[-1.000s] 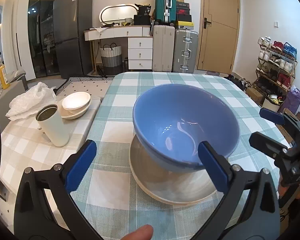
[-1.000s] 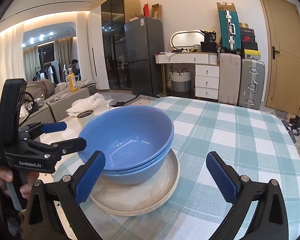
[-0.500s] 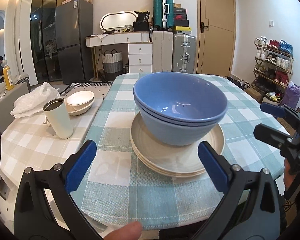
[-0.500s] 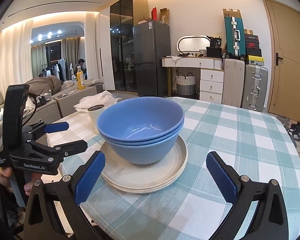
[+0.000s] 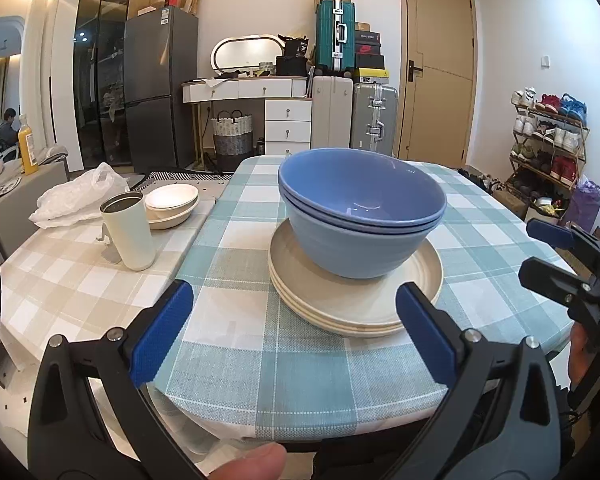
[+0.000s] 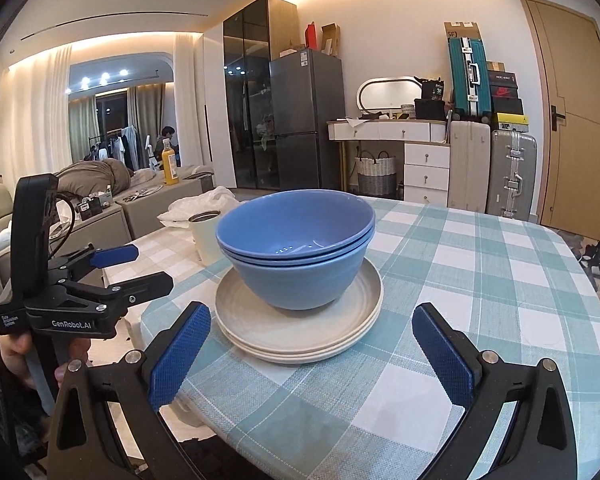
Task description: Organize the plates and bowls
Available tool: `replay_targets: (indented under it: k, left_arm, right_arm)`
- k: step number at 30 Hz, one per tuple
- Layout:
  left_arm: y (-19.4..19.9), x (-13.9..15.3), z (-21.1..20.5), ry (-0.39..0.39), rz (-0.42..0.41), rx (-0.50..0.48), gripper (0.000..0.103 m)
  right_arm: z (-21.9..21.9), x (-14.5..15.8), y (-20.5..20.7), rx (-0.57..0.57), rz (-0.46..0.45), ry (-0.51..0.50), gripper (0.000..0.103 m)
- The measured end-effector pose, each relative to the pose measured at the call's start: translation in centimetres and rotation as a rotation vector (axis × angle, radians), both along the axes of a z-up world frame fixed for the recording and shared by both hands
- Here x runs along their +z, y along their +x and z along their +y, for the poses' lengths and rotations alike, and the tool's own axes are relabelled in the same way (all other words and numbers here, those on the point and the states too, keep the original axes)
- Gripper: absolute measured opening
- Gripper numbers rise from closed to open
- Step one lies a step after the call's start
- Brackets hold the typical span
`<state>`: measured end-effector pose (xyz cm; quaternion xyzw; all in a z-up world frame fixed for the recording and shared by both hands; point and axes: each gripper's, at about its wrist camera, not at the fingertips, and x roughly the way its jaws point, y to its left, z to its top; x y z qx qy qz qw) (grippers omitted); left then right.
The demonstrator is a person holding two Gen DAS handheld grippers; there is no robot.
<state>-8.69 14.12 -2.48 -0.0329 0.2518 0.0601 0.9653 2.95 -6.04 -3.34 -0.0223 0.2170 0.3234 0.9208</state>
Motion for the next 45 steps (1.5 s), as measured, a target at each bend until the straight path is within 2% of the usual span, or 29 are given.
replay_targets:
  k: [12, 45]
  left_arm:
    - [-1.6, -0.5, 0.8, -0.022, -0.005, 0.024, 0.101]
    - [-1.5, -1.0, 0.7, -0.007, -0.002, 0.027, 0.101]
  right_arm:
    - [0.5, -0.1, -0.8, 0.027, -0.016, -0.02, 0.103]
    - [0.4, -0.6, -1.0, 0.037, -0.014, -0.02, 0.103]
